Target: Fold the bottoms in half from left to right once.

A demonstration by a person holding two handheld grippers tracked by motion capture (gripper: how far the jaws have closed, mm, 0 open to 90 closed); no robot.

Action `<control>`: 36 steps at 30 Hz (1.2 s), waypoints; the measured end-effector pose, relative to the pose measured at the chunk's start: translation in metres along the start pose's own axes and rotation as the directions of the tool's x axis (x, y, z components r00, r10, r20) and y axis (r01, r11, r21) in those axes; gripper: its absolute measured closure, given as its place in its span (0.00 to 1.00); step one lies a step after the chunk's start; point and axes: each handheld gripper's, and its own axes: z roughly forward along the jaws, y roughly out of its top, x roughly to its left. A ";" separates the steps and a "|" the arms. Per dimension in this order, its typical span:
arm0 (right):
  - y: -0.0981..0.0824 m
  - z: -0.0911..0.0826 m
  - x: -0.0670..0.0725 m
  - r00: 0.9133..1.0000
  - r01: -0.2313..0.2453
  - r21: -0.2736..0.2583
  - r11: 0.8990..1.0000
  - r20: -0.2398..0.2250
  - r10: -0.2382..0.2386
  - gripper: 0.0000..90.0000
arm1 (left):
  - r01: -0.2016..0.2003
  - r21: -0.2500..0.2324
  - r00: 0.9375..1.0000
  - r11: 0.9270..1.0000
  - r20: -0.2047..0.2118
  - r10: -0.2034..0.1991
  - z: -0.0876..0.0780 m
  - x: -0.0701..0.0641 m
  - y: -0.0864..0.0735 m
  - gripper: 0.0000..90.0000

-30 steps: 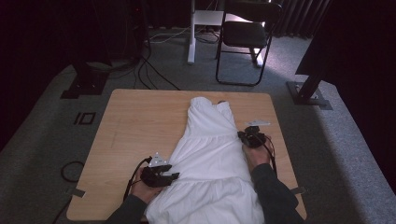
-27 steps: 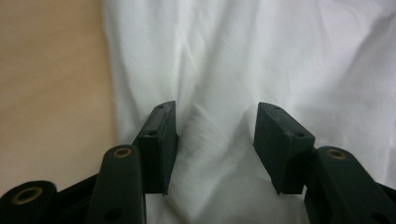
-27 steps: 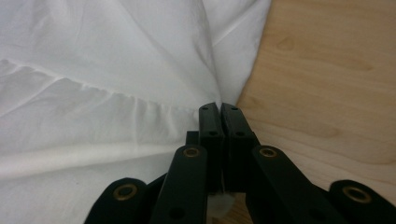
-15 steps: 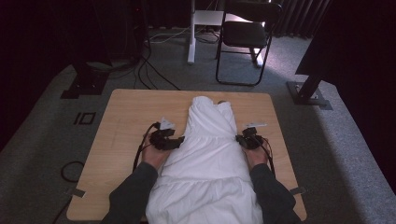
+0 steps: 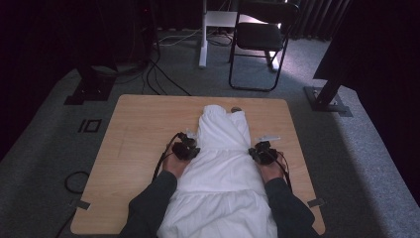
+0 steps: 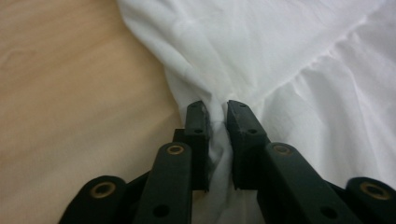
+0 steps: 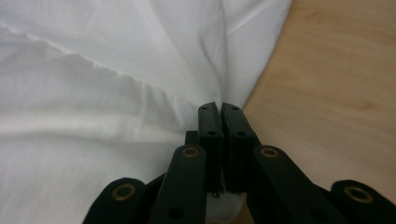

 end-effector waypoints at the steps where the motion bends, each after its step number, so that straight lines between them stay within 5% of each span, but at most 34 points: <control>1: -0.005 -0.004 0.005 1.000 0.013 0.000 1.000 -0.005 -0.013 0.97 | -0.010 -0.001 1.000 1.000 0.006 0.010 -0.005 -0.003 -0.007 0.90; 10: -0.056 -0.050 0.045 0.990 0.063 0.005 0.998 -0.125 -0.062 0.95 | -0.051 -0.029 0.993 0.998 0.103 0.054 -0.049 -0.023 -0.066 0.89; 12: -0.056 -0.055 0.048 0.987 0.074 0.021 0.997 -0.142 -0.070 0.85 | -0.040 -0.031 0.993 0.999 0.108 0.044 -0.049 -0.022 -0.067 0.88; 14: -0.048 -0.062 0.044 0.988 0.061 -0.046 0.997 -0.142 -0.067 0.73 | -0.022 -0.033 0.993 0.999 0.119 0.025 -0.046 -0.021 -0.065 0.86; 17: -0.026 -0.068 0.035 0.989 0.005 -0.118 0.993 -0.149 -0.023 0.81 | -0.027 -0.023 0.992 0.999 0.119 0.029 -0.044 -0.020 -0.062 0.85; 21: 0.015 -0.049 0.029 0.990 0.002 -0.135 0.991 -0.141 -0.022 0.88 | -0.021 -0.027 0.993 0.999 0.117 0.024 -0.044 -0.020 -0.062 0.84; 23: 0.032 -0.028 0.028 0.981 -0.043 -0.110 0.993 -0.195 0.021 0.77 | -0.014 -0.032 0.993 0.999 0.121 0.018 -0.044 -0.019 -0.063 0.84; 27: 0.046 0.008 0.034 0.969 -0.081 -0.030 0.996 -0.237 0.072 0.57 | -0.013 -0.035 0.993 0.999 0.118 0.018 -0.044 -0.020 -0.063 0.84; 30: 0.045 0.024 0.043 0.958 -0.091 -0.001 0.996 -0.274 0.087 0.56 | -0.011 -0.040 0.993 0.999 0.120 0.016 -0.044 -0.019 -0.064 0.84; 31: 0.045 0.028 0.048 0.963 -0.067 0.008 0.998 -0.261 0.067 0.56 | -0.010 -0.041 0.993 0.999 0.121 0.015 -0.044 -0.019 -0.064 0.84; 32: 0.044 0.030 0.050 0.968 -0.049 0.012 0.999 -0.246 0.051 0.57 | -0.011 -0.041 0.993 0.999 0.119 0.015 -0.044 -0.019 -0.064 0.84; 36: 0.045 0.030 0.052 0.980 -0.003 0.015 1.000 -0.197 0.006 0.92 | -0.015 -0.042 0.994 0.999 0.107 0.019 -0.044 -0.020 -0.064 0.82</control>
